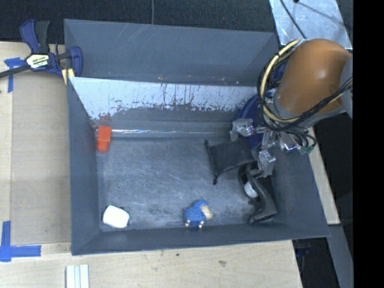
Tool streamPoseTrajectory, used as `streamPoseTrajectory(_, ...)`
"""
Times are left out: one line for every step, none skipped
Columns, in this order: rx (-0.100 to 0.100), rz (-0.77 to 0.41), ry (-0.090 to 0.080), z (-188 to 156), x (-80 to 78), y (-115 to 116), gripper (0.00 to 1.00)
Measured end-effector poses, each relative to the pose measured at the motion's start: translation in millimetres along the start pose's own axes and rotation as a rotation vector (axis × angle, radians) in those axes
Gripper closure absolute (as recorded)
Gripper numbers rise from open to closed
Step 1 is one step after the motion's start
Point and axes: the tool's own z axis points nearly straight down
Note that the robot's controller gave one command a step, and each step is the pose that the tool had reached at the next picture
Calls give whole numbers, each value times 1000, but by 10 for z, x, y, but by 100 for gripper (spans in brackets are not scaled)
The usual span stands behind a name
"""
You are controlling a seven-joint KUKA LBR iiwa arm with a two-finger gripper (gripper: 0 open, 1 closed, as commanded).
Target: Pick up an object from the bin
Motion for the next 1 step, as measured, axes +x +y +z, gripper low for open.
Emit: streamPoseTrajectory(2, -403, -7, 682, 396, -161, 0)
